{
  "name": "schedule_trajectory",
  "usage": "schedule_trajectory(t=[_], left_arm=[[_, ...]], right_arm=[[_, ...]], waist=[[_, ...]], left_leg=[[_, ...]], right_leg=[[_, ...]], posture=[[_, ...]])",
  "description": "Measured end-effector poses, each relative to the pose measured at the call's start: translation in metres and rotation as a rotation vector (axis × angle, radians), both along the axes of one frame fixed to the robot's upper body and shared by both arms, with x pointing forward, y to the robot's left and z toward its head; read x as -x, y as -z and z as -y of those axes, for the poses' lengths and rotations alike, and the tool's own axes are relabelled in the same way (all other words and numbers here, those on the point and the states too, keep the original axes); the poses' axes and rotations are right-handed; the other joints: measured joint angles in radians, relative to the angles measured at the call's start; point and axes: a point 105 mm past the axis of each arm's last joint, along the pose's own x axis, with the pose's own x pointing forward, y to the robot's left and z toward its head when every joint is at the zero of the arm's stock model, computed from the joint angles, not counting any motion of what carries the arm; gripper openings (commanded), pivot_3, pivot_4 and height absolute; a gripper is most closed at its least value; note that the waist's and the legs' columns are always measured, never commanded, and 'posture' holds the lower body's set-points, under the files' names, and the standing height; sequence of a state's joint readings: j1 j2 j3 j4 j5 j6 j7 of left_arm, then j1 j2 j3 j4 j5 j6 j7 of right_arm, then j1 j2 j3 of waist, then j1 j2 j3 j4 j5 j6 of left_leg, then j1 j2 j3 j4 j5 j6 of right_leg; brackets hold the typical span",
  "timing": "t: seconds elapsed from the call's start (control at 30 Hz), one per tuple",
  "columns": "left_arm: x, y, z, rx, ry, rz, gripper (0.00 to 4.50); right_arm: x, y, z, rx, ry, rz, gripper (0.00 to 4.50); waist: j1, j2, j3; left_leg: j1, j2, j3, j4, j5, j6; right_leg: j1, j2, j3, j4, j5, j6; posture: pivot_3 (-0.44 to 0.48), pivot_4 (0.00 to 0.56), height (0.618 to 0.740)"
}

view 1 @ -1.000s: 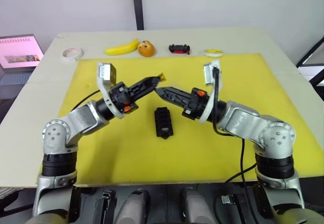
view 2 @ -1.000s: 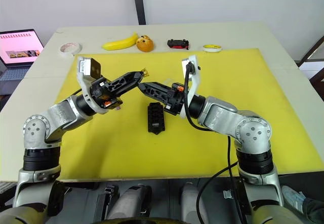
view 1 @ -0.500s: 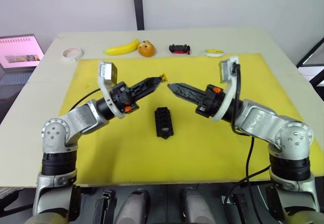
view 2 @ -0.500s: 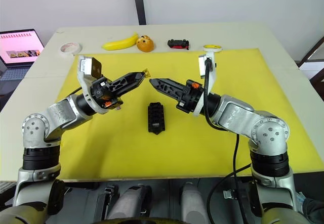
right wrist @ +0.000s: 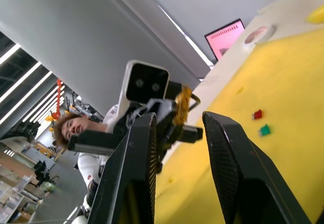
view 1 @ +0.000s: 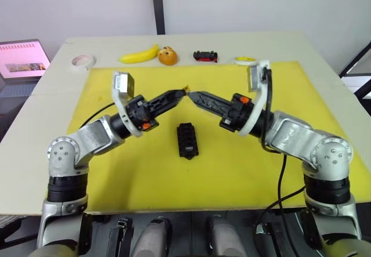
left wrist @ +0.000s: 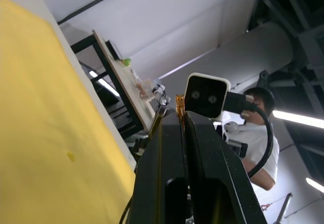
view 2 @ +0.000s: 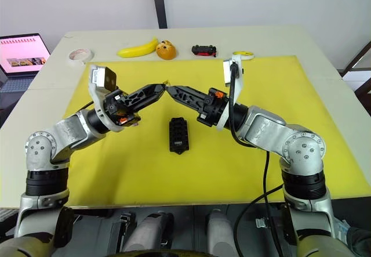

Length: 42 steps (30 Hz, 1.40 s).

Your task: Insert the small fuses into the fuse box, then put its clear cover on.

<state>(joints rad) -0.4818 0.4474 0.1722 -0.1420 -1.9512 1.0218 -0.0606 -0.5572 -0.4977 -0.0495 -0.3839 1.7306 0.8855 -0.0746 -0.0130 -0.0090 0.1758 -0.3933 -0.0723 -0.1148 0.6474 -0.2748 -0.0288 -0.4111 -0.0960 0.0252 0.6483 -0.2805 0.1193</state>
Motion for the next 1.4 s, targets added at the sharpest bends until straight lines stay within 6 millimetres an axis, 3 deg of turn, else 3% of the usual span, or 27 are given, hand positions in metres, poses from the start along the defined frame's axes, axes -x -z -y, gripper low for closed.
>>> schedule_trajectory(t=[0.73,0.9,1.27,1.3,1.37,1.4], left_arm=[[0.003,0.001,-0.005,0.011,0.013,0.011,0.0],[0.003,0.005,-0.007,0.007,0.008,-0.003,0.0],[0.004,0.007,-0.008,-0.01,0.018,-0.008,0.0],[0.004,0.007,-0.008,-0.013,0.021,-0.01,0.65],[0.006,0.013,-0.01,-0.061,0.029,-0.008,1.33],[0.007,0.018,-0.015,-0.123,0.026,0.01,1.89]], right_arm=[[-0.003,0.005,-0.004,0.032,0.011,-0.008,1.52],[-0.001,0.005,-0.007,0.035,0.0,-0.002,0.08],[0.001,0.005,-0.009,0.031,-0.01,-0.026,0.08],[0.001,0.005,-0.009,0.032,-0.01,-0.028,0.0],[0.003,0.004,-0.009,0.026,-0.02,-0.026,0.0],[0.005,0.004,-0.009,0.031,-0.026,-0.021,0.0]], waist=[[0.0,0.0,0.0],[-0.001,0.0,0.0],[-0.001,0.0,0.0],[-0.001,0.0,0.0],[-0.003,0.0,0.0],[-0.006,0.0,0.0]], left_leg=[[0.0,0.0,0.0,0.0,0.0,0.0],[0.0,0.0,0.0,0.0,0.0,0.0],[0.0,0.0,0.0,0.0,0.0,0.0],[0.0,0.0,0.0,0.0,0.0,0.0],[0.0,0.0,0.0,0.0,0.0,0.0],[0.0,0.0,0.0,-0.001,0.0,0.0]], right_leg=[[0.0,0.0,0.0,0.0,0.0,0.0],[0.0,0.0,0.0,0.0,0.0,0.0],[0.0,0.0,0.0,0.0,0.0,0.0],[0.0,0.0,0.0,0.0,0.0,0.0],[0.0,0.0,0.0,0.0,0.0,0.0],[-0.001,0.001,0.0,0.0,0.0,0.0]], posture=[[0.0,0.15,0.74],[0.0,0.15,0.74],[0.0,0.15,0.74],[0.0,0.15,0.74],[0.0,0.15,0.74],[0.0,0.15,0.74]])
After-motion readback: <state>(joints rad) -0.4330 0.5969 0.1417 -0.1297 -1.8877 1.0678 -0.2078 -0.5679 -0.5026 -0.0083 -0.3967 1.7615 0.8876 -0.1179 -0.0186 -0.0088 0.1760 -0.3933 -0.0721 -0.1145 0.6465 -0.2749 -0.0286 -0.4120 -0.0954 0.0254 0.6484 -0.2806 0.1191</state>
